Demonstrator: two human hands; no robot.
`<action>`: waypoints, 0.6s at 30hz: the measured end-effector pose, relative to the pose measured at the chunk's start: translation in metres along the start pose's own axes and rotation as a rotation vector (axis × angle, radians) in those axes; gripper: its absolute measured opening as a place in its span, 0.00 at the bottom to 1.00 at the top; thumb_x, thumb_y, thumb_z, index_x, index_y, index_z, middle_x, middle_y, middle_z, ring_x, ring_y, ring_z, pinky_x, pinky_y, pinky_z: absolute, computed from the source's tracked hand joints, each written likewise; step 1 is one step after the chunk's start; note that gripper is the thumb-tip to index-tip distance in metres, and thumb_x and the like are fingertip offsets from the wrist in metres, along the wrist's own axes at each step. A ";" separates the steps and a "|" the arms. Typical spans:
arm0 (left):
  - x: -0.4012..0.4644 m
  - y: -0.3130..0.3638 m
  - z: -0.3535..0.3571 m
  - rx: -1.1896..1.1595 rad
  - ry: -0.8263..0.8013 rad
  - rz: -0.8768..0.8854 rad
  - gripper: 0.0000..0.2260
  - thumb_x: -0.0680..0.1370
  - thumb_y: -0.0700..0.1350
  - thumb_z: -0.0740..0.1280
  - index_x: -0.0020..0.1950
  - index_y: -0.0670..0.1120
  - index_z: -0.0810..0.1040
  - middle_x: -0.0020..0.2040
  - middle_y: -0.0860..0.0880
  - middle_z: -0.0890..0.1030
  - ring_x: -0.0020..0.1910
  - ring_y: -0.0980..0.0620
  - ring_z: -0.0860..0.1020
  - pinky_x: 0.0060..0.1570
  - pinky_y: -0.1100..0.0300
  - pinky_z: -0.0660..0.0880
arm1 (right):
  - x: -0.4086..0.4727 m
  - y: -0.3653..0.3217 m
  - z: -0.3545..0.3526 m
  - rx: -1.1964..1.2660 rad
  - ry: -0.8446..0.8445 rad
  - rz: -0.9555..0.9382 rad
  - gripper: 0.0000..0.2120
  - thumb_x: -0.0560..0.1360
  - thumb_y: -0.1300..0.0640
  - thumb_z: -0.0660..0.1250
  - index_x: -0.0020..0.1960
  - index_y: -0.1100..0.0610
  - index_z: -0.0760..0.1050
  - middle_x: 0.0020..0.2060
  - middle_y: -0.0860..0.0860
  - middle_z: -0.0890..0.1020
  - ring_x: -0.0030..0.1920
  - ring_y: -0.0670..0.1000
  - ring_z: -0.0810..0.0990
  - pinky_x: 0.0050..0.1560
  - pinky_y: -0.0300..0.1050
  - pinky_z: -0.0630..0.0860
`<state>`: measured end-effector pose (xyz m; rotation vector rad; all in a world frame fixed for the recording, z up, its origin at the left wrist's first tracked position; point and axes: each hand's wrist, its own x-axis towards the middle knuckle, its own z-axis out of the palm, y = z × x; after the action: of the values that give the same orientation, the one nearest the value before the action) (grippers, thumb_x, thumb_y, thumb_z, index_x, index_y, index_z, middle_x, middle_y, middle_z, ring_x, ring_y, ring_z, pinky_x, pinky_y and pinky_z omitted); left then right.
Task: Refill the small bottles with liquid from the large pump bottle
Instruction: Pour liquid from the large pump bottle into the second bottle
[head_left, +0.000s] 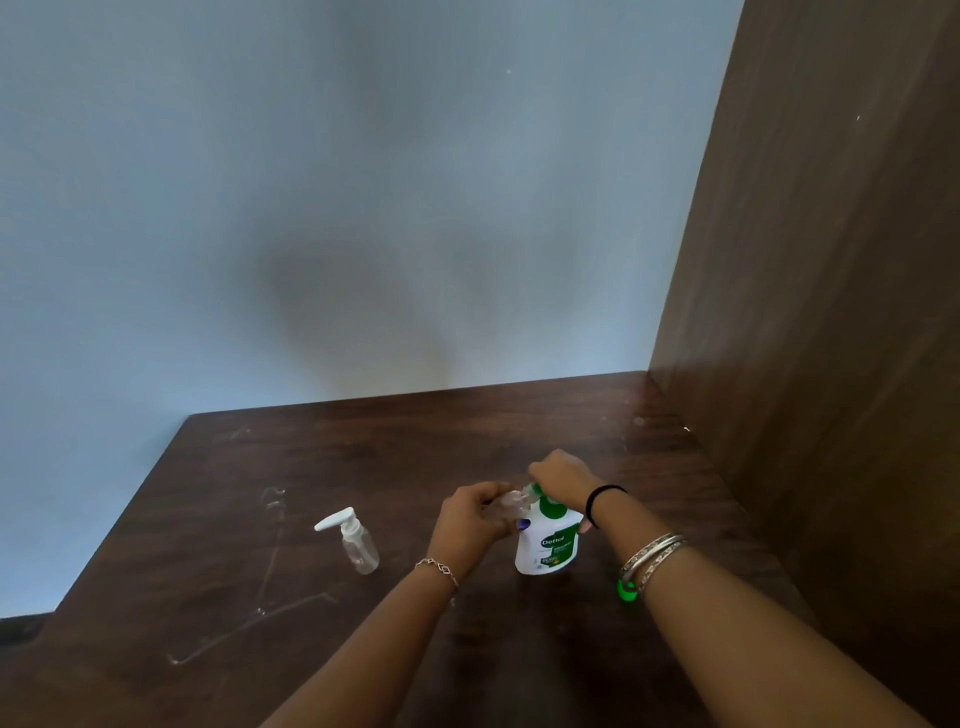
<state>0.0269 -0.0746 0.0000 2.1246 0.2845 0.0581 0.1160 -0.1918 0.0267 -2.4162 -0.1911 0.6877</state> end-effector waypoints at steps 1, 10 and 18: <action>0.000 -0.001 0.000 0.004 0.005 -0.003 0.21 0.67 0.42 0.74 0.59 0.44 0.77 0.53 0.49 0.82 0.48 0.60 0.75 0.42 0.75 0.68 | 0.005 0.003 0.004 0.002 0.023 0.001 0.14 0.75 0.57 0.57 0.31 0.57 0.66 0.36 0.56 0.73 0.40 0.56 0.74 0.41 0.47 0.69; 0.000 -0.001 0.000 -0.013 -0.019 -0.006 0.23 0.68 0.43 0.74 0.61 0.45 0.76 0.54 0.48 0.81 0.50 0.59 0.75 0.49 0.69 0.68 | -0.003 -0.001 -0.005 0.064 -0.042 0.012 0.11 0.76 0.55 0.57 0.40 0.60 0.71 0.33 0.54 0.72 0.40 0.56 0.74 0.39 0.46 0.70; -0.001 -0.002 -0.001 -0.037 -0.017 -0.010 0.20 0.68 0.42 0.74 0.59 0.44 0.77 0.51 0.49 0.81 0.48 0.58 0.76 0.48 0.66 0.69 | -0.003 0.002 0.000 0.057 0.008 -0.002 0.13 0.75 0.54 0.57 0.33 0.57 0.67 0.34 0.55 0.73 0.41 0.57 0.74 0.41 0.47 0.72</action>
<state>0.0252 -0.0732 -0.0016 2.0856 0.2823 0.0389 0.1135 -0.1941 0.0261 -2.3640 -0.1687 0.6732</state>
